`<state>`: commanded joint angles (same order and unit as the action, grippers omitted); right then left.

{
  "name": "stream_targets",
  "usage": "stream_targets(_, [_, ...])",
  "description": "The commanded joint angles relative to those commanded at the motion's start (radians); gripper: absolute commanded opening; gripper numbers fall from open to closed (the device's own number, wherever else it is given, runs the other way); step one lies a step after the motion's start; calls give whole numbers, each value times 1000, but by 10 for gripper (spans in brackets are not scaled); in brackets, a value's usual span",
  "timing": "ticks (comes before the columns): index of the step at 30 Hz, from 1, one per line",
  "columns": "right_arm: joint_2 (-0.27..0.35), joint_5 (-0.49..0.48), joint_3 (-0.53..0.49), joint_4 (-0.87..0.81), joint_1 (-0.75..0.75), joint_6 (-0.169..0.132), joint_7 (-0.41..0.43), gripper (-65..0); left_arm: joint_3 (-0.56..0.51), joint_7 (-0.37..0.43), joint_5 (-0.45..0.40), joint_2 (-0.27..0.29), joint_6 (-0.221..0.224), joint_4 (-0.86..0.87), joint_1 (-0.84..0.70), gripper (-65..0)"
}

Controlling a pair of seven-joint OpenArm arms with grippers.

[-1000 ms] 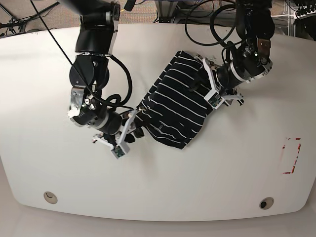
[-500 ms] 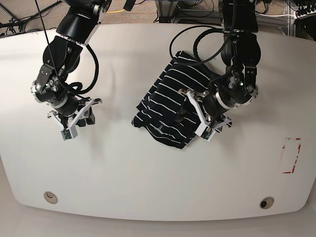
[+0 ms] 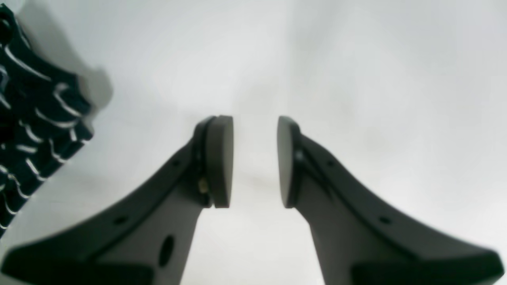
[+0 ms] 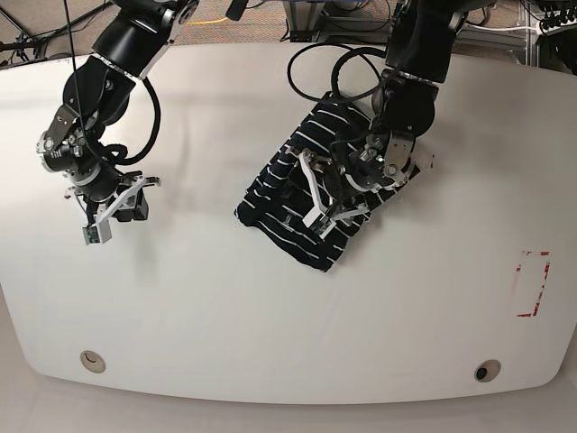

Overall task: Fold the T-shirt properly
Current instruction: 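Drag the folded bundle with the left gripper to the table's edge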

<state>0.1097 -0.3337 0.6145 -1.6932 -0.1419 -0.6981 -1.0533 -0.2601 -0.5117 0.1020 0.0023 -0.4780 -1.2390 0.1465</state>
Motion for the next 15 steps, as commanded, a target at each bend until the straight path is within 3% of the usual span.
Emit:
stream_targets(4, [0, -6, 0, -2, 17, 0, 0, -472, 9, 46, 6, -60, 2, 72, -3, -282])
stream_targets(10, [0, -6, 0, -2, 17, 0, 0, -472, 221, 41, 3, -132, -2, 77, -6, -282])
stream_targets(15, [0, -6, 0, -2, 20, 0, 0, -472, 368, 41, 5, -245, -6, 81, -6, -282])
